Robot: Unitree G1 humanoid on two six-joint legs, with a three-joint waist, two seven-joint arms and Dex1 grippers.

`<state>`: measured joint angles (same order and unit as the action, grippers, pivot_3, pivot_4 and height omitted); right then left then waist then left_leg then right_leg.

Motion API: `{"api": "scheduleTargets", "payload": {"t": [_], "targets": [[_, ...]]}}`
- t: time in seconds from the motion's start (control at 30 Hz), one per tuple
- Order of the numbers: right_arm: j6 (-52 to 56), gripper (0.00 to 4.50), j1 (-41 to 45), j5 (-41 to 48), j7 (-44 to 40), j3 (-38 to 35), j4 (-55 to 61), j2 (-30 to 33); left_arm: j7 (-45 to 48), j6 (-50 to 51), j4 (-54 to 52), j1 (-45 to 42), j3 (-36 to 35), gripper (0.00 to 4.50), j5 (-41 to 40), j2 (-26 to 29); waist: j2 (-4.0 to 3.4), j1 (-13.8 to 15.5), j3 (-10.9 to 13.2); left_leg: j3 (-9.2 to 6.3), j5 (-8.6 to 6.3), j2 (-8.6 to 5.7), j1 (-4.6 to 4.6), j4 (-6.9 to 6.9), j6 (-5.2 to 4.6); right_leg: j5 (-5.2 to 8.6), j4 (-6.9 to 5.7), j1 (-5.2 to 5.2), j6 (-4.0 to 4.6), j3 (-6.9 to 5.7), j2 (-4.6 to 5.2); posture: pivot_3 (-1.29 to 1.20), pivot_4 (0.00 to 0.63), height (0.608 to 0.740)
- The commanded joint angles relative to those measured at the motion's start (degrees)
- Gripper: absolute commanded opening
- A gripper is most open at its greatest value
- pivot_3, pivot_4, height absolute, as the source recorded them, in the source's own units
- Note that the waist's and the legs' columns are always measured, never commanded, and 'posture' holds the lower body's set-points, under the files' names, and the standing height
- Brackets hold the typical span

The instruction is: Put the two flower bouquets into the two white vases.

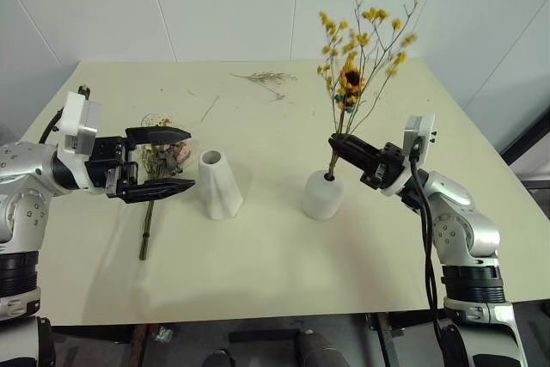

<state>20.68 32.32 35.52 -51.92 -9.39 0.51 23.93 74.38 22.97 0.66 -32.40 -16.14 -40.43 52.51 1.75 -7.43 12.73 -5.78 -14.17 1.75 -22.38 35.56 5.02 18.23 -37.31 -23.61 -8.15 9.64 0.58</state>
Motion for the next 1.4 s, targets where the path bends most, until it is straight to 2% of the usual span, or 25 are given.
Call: {"api": "scheduleTargets", "payload": {"t": [0.03,0.17,0.27,0.43,0.5,0.57,0.7,0.9,1.0,1.17,1.4], "targets": [[-1.5,2.04,-1.8,0.2,-1.3,-1.8,3.8,2.9,-0.9,-1.1,-1.5,0.7,-3.1,4.50,-0.1,0.8,0.00,0.1,0.0,0.00,0.00,0.00,0.00,0.00,0.00,0.00,0.00,0.00,0.00,0.00,0.00,0.00,0.150,0.740],[-0.7,2.04,-4.1,1.1,-1.6,-3.7,5.0,6.4,-1.7,-1.6,-1.4,1.9,-4.2,4.50,0.6,1.4,0.00,0.5,0.0,0.00,0.00,0.00,0.00,-0.01,0.00,0.01,0.02,0.00,0.01,0.00,0.00,0.00,0.150,0.740],[2.7,2.04,-6.8,2.9,-4.1,-6.0,5.9,11.8,-4.4,0.4,-1.4,3.6,-5.3,4.50,2.0,3.3,0.00,1.1,0.0,0.01,0.00,0.00,0.01,0.00,0.00,0.02,0.02,0.00,0.02,0.01,0.00,0.00,0.150,0.740],[9.4,2.04,-10.6,6.4,-15.3,-9.5,5.9,27.0,-16.9,10.6,0.7,5.7,-4.5,4.50,10.8,12.0,-0.01,1.7,0.0,0.01,-0.02,-0.01,-0.01,-0.02,-0.03,0.06,0.16,0.02,0.02,0.01,0.00,0.00,0.150,0.740],[10.8,2.04,-8.9,6.8,-20.4,-8.8,4.8,32.3,-20.8,17.5,0.6,7.4,-2.0,4.50,15.1,17.1,-0.02,1.4,0.0,0.08,-0.03,0.00,0.00,-0.04,-0.05,0.06,0.25,0.04,0.02,0.05,0.01,0.00,0.150,0.740],[12.8,2.04,-6.6,7.9,-24.7,-7.4,4.0,35.9,-21.6,24.0,0.4,8.3,-0.8,4.50,15.2,19.9,-0.03,1.1,0.0,0.11,-0.04,0.00,0.03,-0.08,-0.06,0.06,0.30,0.04,0.02,0.07,0.00,0.00,0.150,0.740],[11.6,2.04,0.2,5.9,-28.8,-3.1,2.0,37.3,-22.4,35.1,-1.5,9.5,2.7,4.50,15.6,24.1,-0.03,1.0,0.0,0.14,-0.04,0.01,0.07,-0.17,-0.06,0.11,0.32,0.02,0.09,0.08,-0.01,0.00,0.150,0.740],[8.9,2.04,5.1,4.8,-31.2,-0.7,1.5,35.6,-26.4,46.1,-3.9,4.6,9.8,4.50,15.2,21.5,-0.05,1.4,0.0,0.14,-0.05,0.01,-0.05,-0.42,-0.04,0.20,0.35,-0.16,0.12,0.05,0.01,0.00,0.150,0.740],[8.1,2.04,5.8,5.5,-31.8,-1.2,3.5,35.2,-30.1,51.4,-6.0,1.7,12.9,4.50,15.3,17.3,-0.08,2.4,0.1,0.11,-0.19,-0.01,-0.09,-0.40,-0.01,0.31,0.32,-0.15,0.08,0.01,0.05,0.00,0.150,0.740],[6.3,2.04,7.5,5.0,-30.7,-1.5,4.8,34.3,-36.8,55.8,-7.1,0.3,13.6,4.50,16.4,9.1,-0.07,2.8,0.1,0.07,-0.24,0.01,-0.17,-0.37,0.01,0.33,0.32,-0.21,0.09,-0.02,0.06,0.00,0.150,0.740],[6.4,2.04,2.3,5.9,-30.1,-4.3,9.3,35.3,-40.2,54.1,-4.8,1.1,14.7,4.50,18.0,5.9,-0.05,2.9,0.0,0.05,-0.23,0.00,-0.10,-0.24,0.02,0.34,0.15,-0.16,0.10,-0.03,0.06,0.00,0.150,0.740]]}}
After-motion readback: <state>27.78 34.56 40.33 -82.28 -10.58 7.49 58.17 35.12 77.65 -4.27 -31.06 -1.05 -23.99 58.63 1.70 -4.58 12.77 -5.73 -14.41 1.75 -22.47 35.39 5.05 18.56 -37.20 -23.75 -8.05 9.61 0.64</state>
